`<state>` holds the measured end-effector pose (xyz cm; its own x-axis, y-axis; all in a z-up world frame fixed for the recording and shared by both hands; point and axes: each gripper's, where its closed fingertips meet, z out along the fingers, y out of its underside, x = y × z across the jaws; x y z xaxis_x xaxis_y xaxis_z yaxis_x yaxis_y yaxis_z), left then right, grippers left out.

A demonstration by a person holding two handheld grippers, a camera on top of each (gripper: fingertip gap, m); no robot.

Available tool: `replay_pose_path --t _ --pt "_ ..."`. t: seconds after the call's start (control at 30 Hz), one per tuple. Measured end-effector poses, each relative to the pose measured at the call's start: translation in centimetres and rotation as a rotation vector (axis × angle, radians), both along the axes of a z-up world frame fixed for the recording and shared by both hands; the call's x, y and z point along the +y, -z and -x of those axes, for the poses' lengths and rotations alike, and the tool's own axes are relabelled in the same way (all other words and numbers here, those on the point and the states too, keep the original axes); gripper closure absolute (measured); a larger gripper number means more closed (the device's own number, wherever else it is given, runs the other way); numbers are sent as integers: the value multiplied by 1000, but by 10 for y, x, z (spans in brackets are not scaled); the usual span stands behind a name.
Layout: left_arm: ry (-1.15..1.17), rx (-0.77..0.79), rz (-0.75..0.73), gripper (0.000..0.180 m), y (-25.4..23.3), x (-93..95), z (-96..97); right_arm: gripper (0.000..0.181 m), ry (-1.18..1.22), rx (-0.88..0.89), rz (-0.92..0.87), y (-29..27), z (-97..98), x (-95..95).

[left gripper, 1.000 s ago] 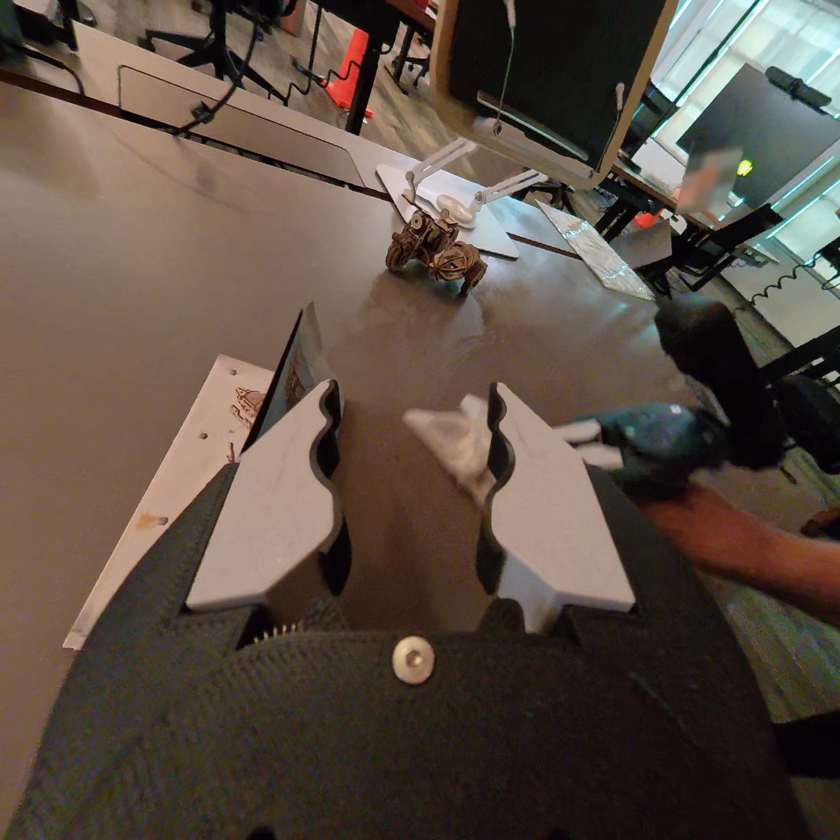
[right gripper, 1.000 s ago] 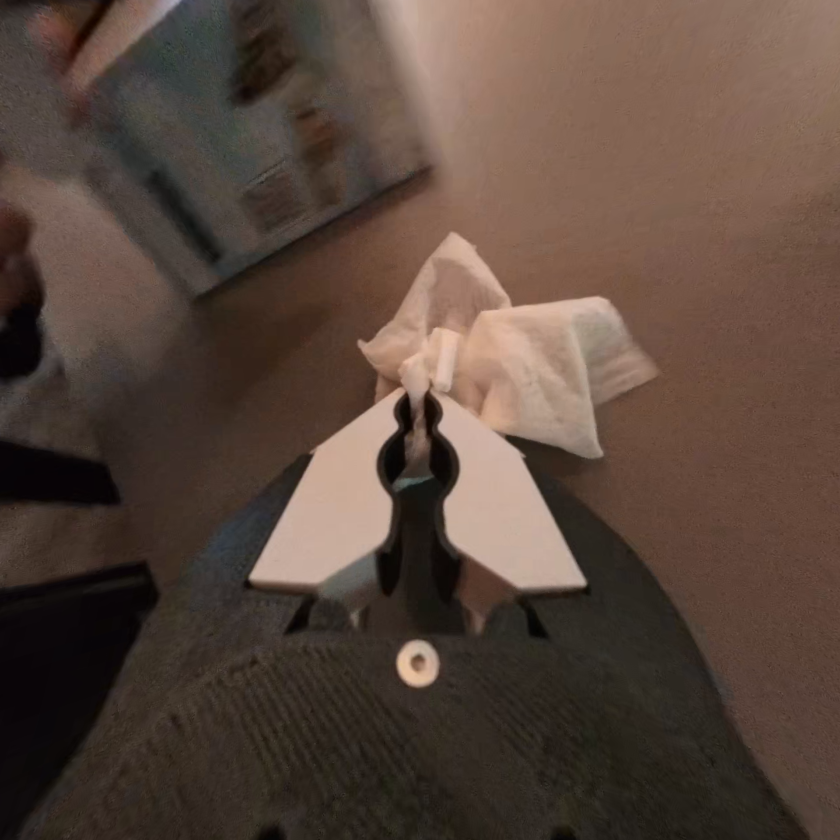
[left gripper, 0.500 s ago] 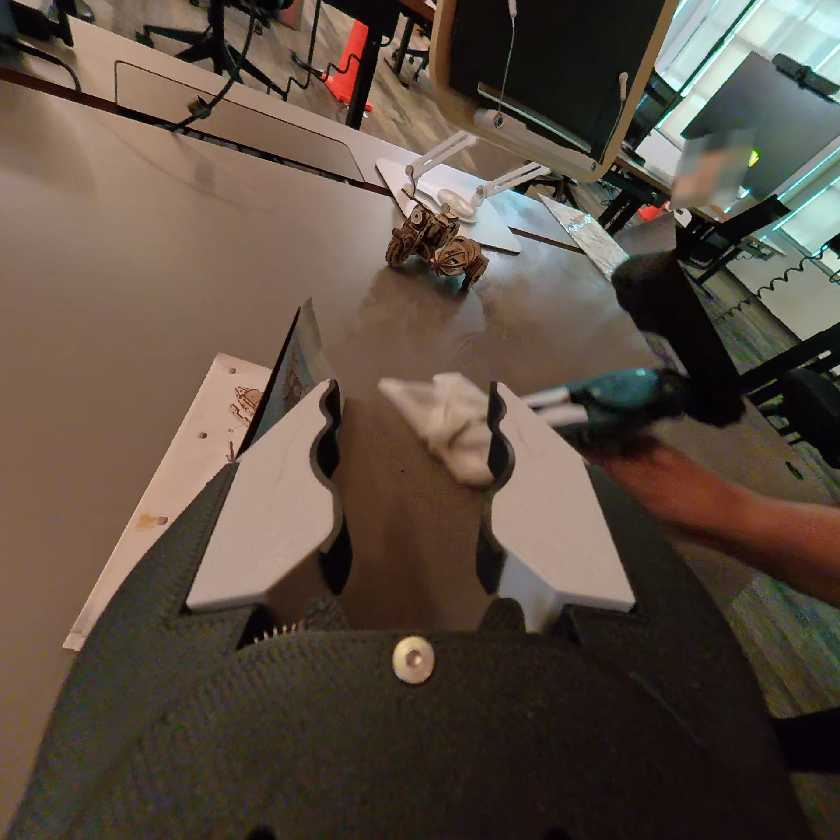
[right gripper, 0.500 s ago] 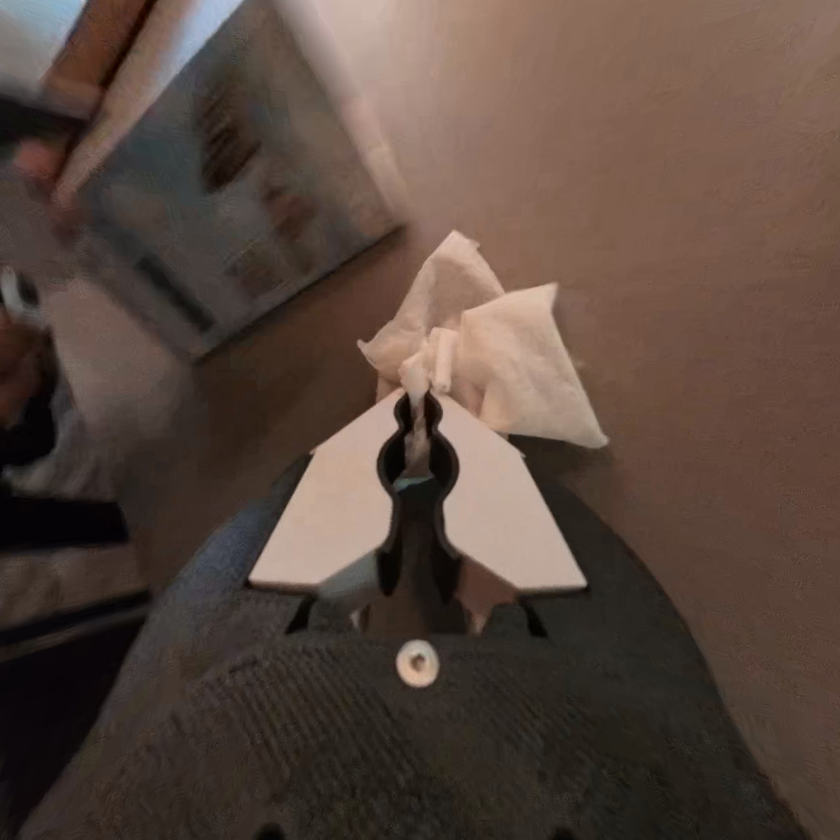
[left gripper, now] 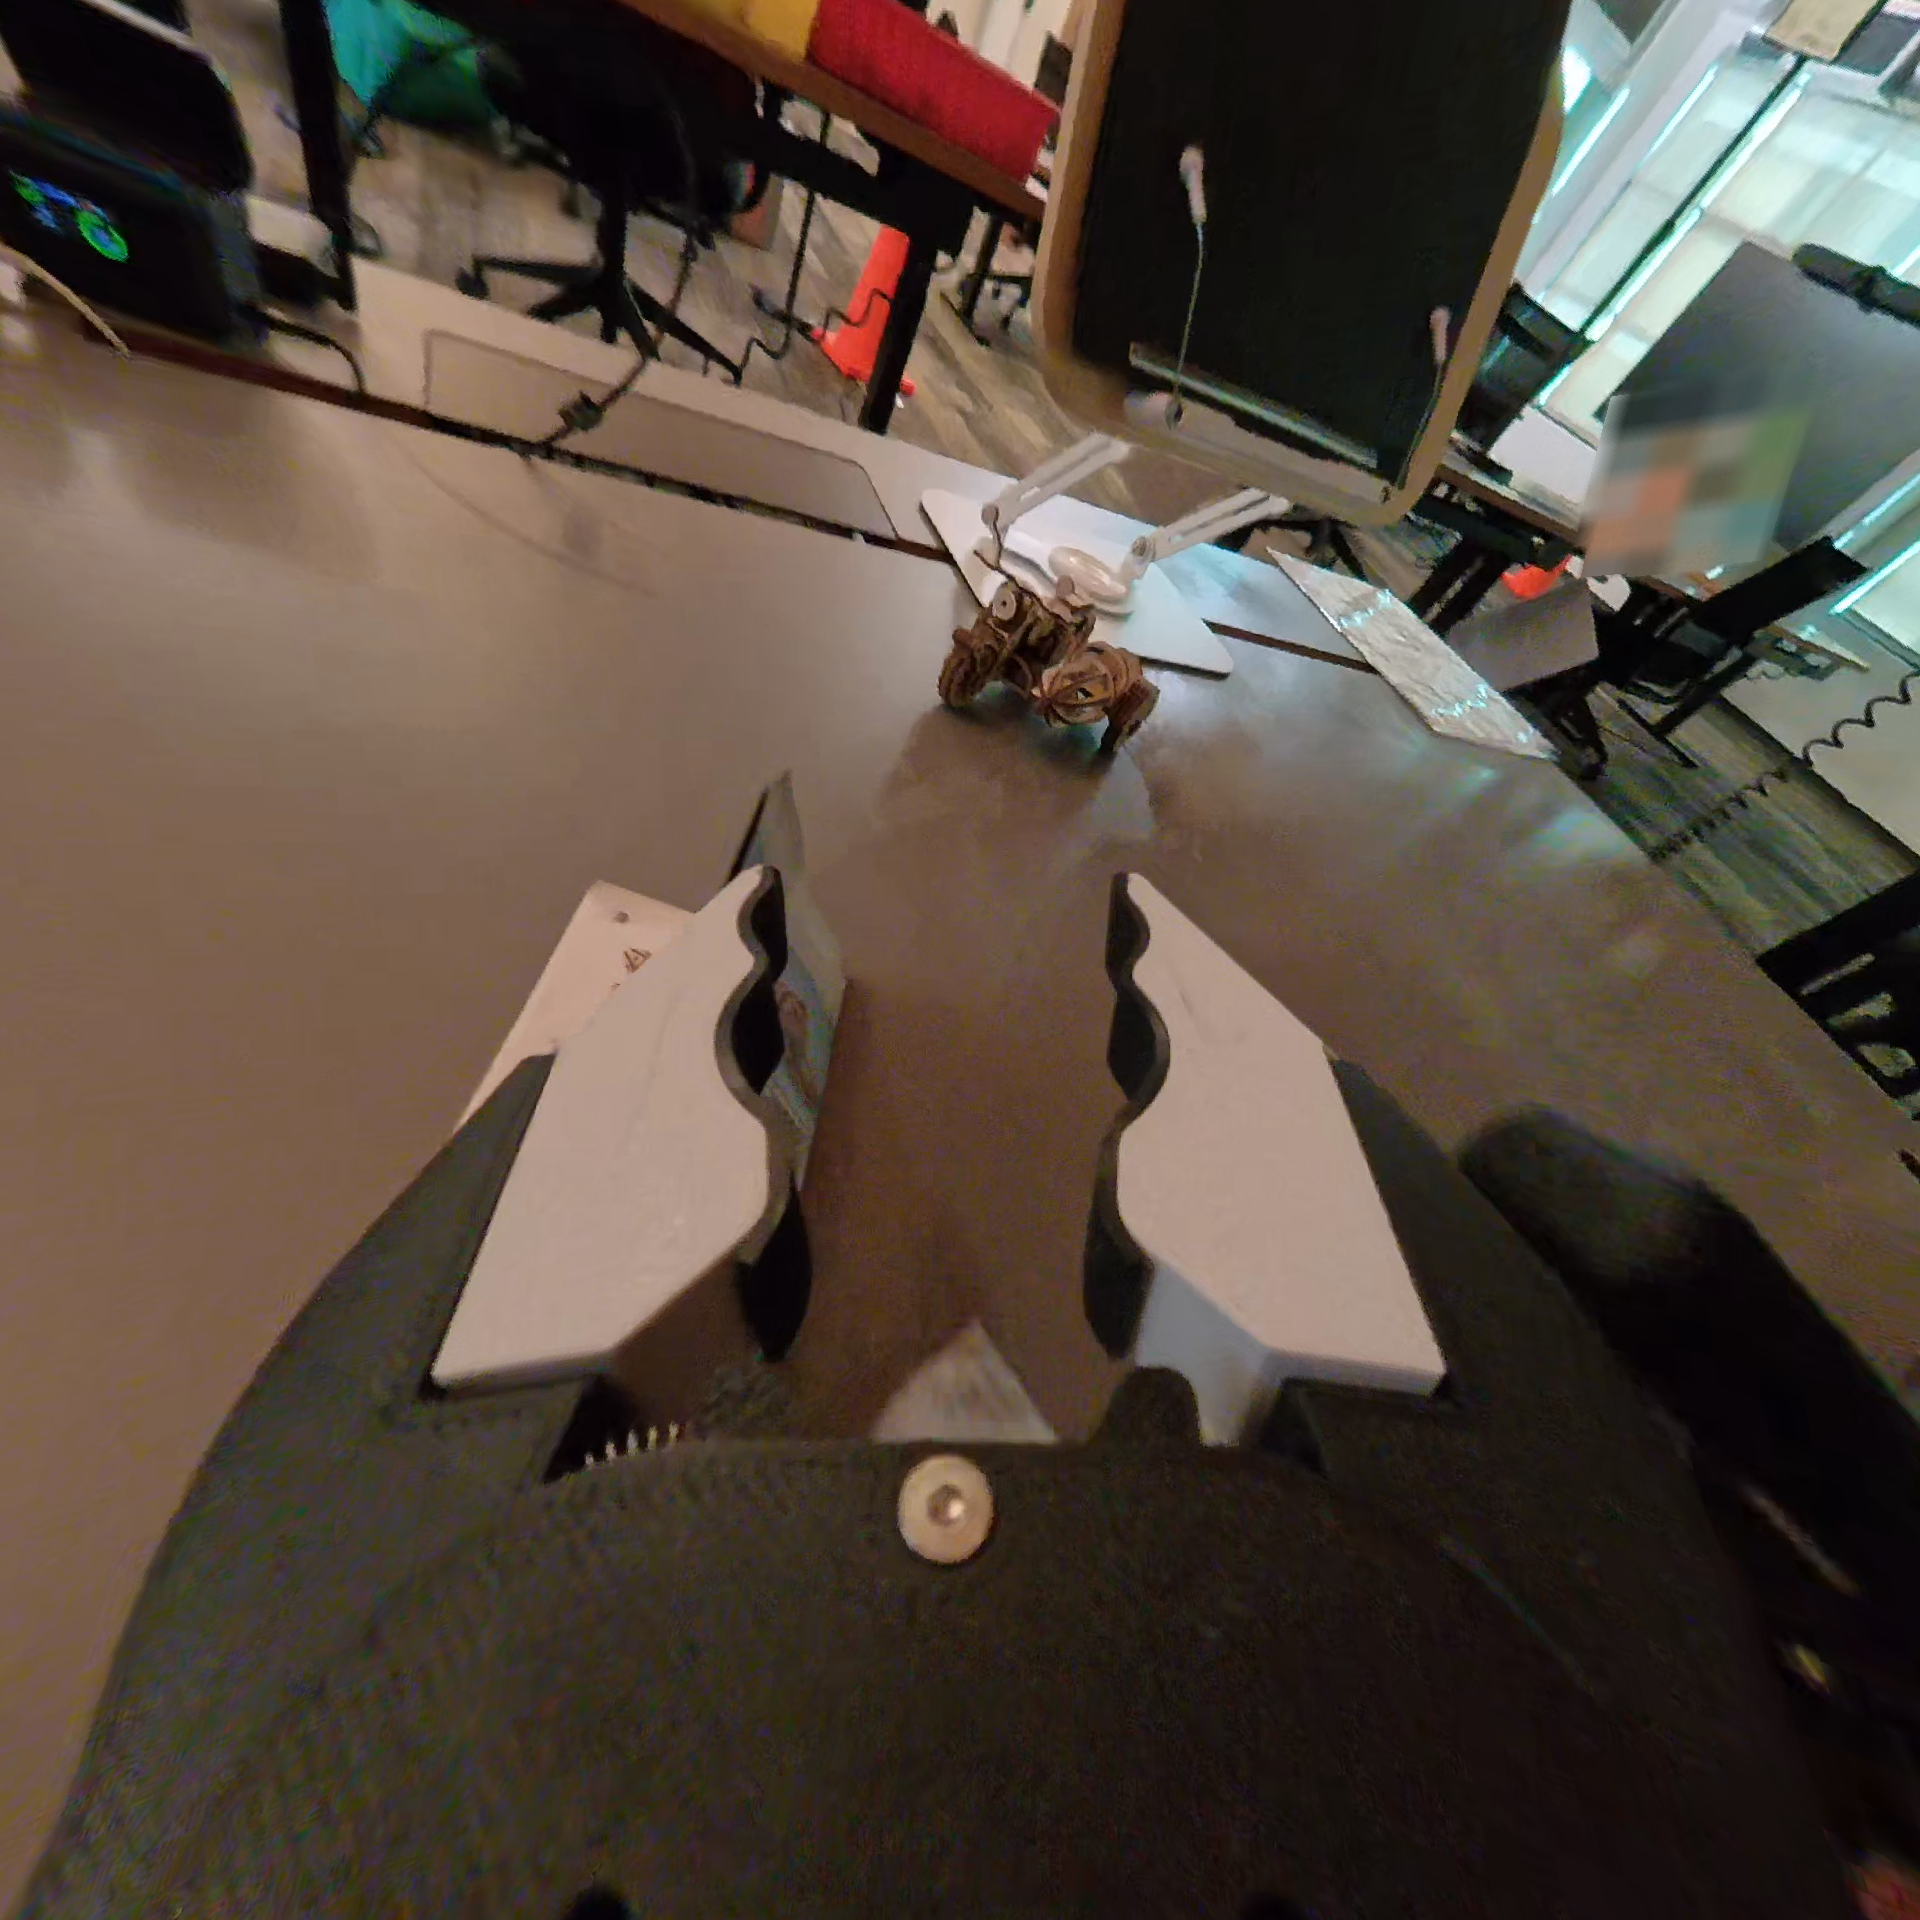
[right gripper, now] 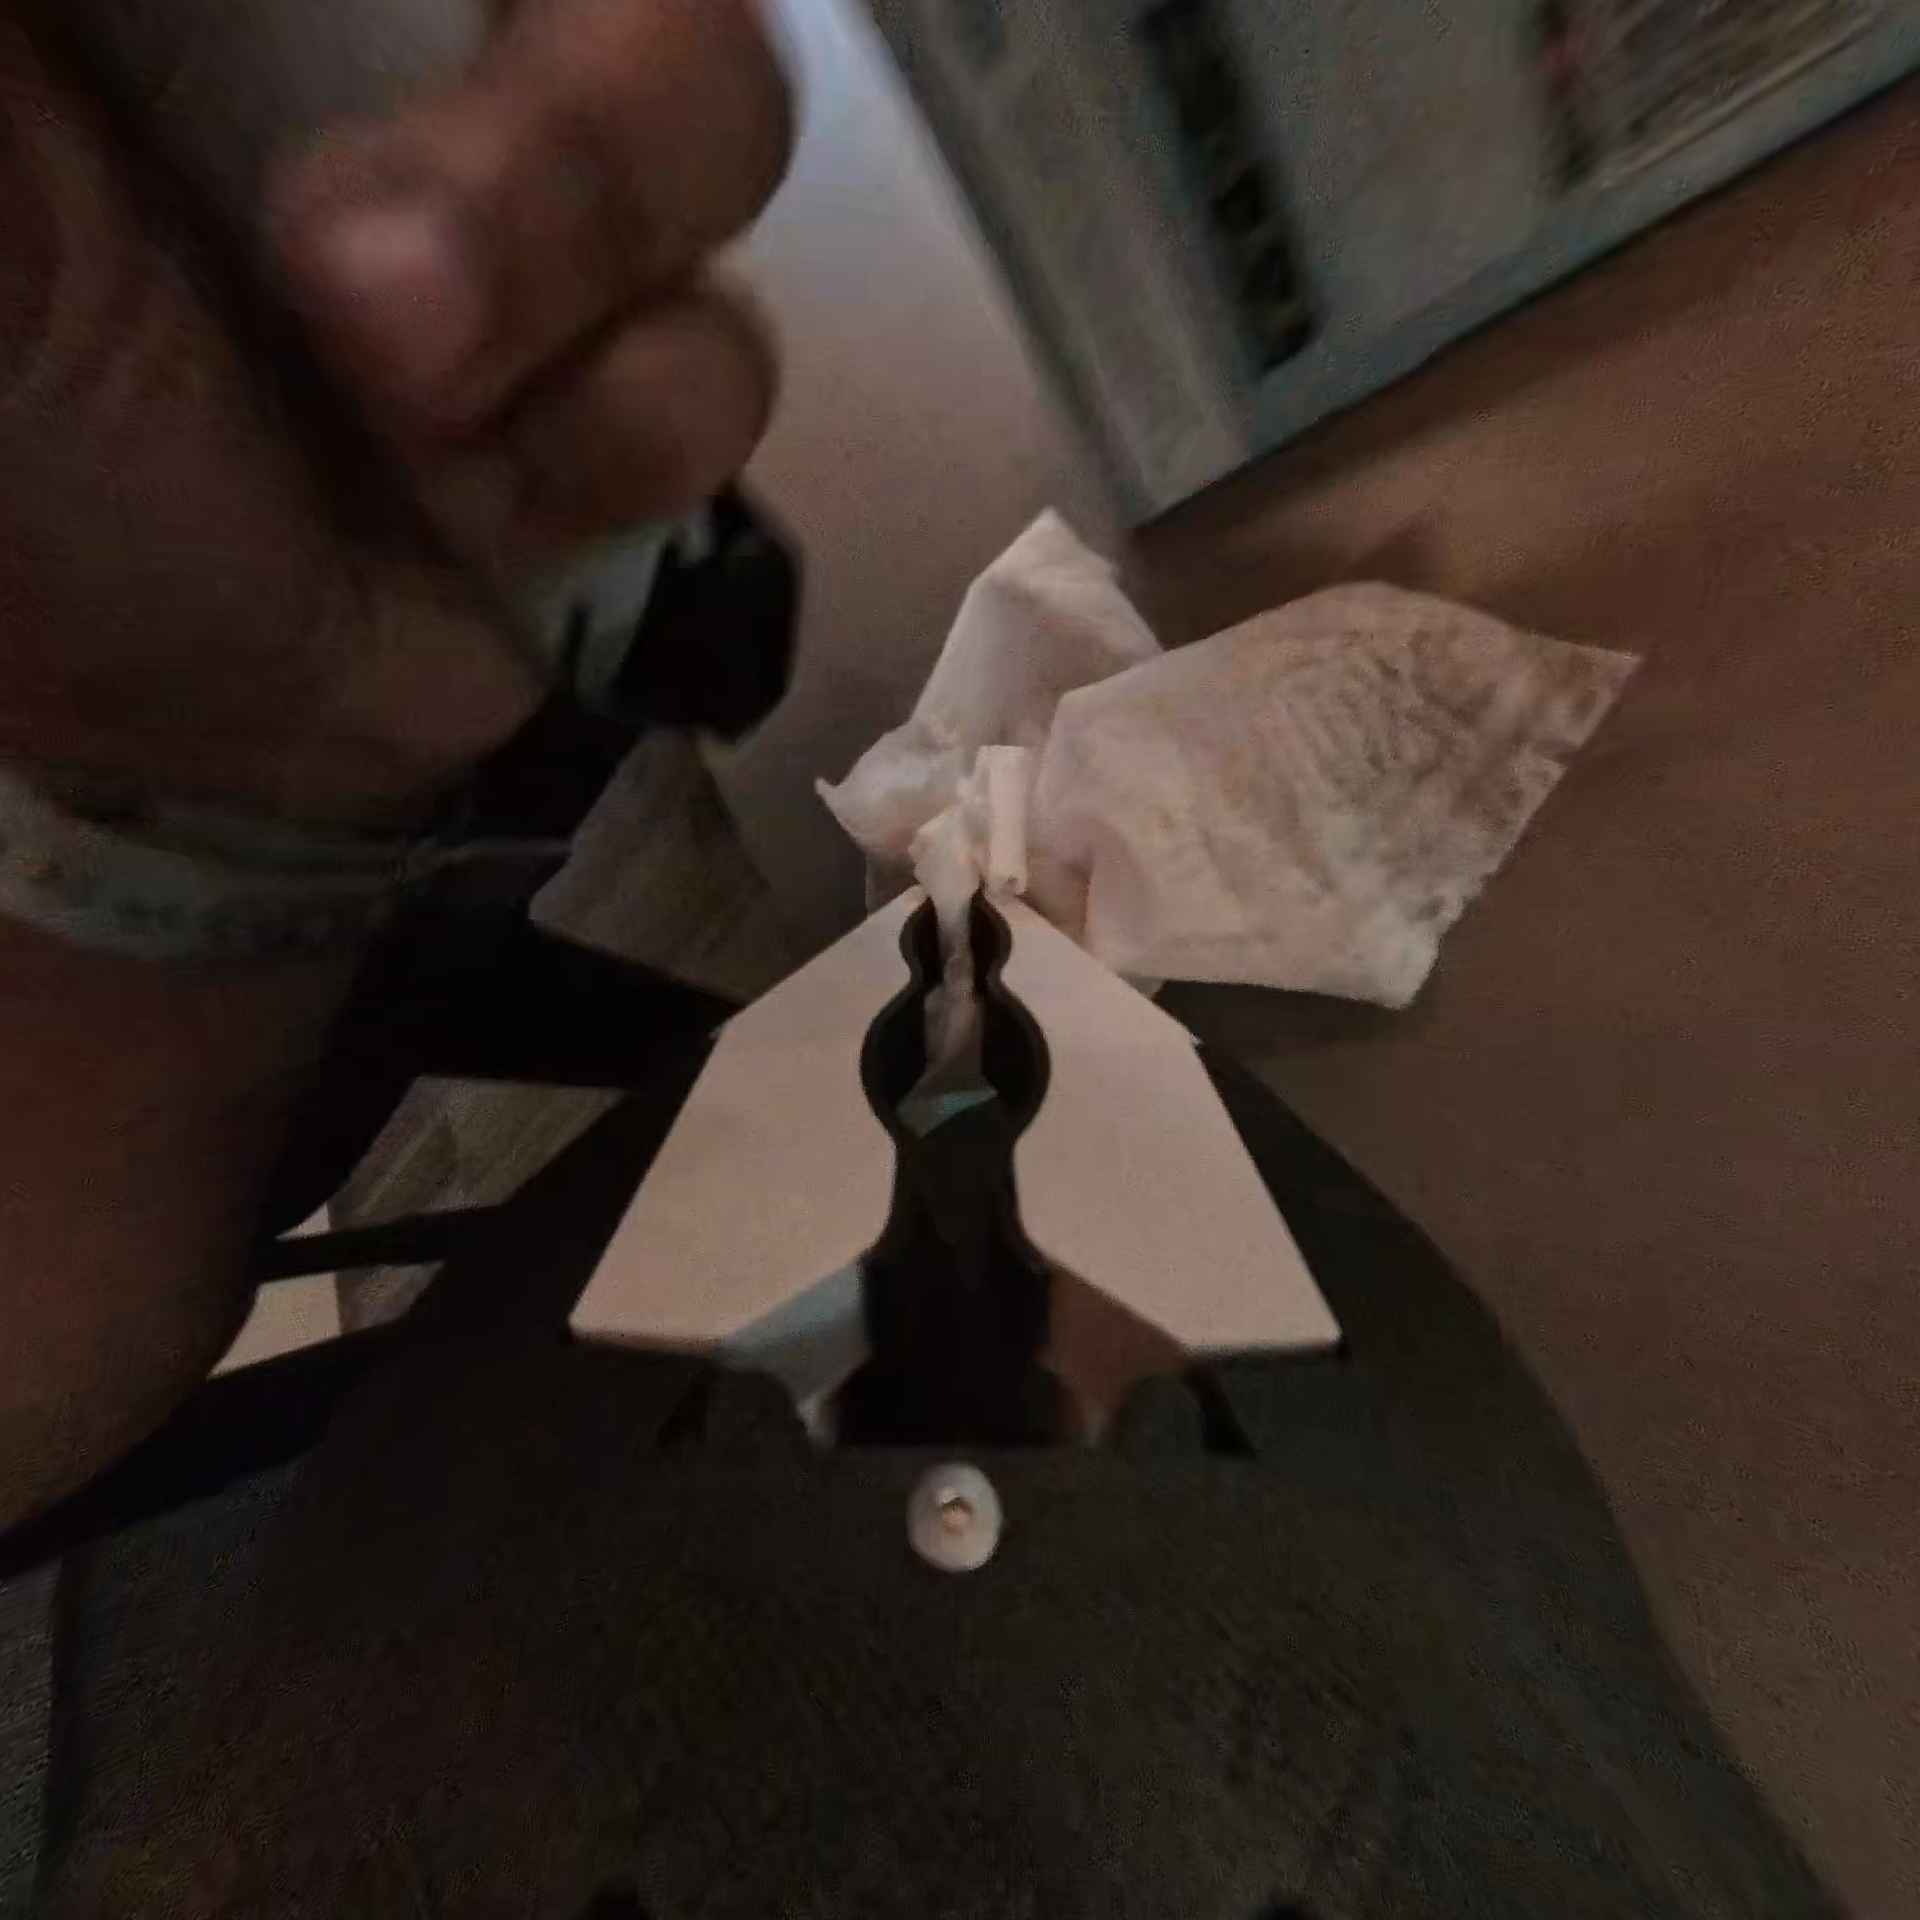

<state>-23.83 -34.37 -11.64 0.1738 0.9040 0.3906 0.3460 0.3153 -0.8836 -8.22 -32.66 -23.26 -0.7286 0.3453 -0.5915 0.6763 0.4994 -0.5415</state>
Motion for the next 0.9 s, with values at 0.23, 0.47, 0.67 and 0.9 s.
replay_pose_path --t 0.23,0.47,0.67,0.9 --pt "-9 5 -45 122 -3 -5 -2 178 344 4 -161 3 59 175" --pt "-1 -22 -54 122 2 0 -2 178 506 3 -47 1 58 153" --pt "1 -15 -87 122 0 2 -9 178 305 -48 107 -2 -12 -6" --pt "20 -22 -90 122 1 8 -18 178 640 -74 46 1 47 192"
